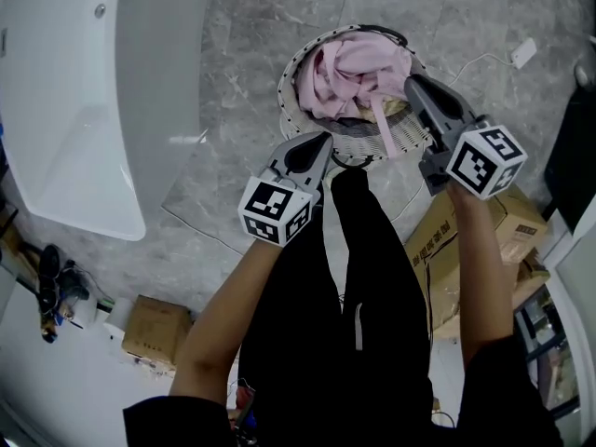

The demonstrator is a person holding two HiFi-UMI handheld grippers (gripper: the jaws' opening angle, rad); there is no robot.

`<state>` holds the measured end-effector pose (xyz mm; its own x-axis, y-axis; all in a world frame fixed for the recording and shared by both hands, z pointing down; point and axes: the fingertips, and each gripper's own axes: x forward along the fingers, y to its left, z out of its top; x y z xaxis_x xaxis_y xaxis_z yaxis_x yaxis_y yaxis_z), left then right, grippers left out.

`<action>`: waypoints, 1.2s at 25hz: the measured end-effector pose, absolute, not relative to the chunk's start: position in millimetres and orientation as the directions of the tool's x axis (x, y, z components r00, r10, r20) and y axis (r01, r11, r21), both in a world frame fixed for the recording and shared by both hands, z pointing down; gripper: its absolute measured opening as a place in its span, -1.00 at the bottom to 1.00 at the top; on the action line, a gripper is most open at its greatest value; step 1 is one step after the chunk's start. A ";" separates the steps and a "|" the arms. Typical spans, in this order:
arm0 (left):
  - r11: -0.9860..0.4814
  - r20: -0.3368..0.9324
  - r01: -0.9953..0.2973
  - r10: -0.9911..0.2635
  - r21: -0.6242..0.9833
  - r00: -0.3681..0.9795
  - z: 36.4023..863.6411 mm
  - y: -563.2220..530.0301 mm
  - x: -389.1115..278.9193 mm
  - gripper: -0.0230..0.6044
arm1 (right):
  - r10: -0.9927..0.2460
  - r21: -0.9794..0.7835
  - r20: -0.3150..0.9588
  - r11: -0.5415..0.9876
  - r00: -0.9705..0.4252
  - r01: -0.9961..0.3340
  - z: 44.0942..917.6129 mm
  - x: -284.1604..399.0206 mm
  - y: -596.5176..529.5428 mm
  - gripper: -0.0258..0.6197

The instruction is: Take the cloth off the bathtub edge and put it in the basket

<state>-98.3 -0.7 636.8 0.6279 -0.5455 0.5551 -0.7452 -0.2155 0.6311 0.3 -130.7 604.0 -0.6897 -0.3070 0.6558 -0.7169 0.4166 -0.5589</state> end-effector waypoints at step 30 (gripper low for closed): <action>-0.235 0.548 -0.700 -0.476 0.674 0.688 671.1 33.3 -38.7 -0.88 | 0.121 -0.338 0.939 0.474 -0.321 -0.813 840.1 117.3 82.8 -0.33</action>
<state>-38.7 33.3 671.1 0.6877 -0.4762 0.5481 -0.7002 -0.2351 0.6742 117.3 82.8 840.1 -0.3206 0.1208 0.9395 -0.8130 0.4738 -0.3384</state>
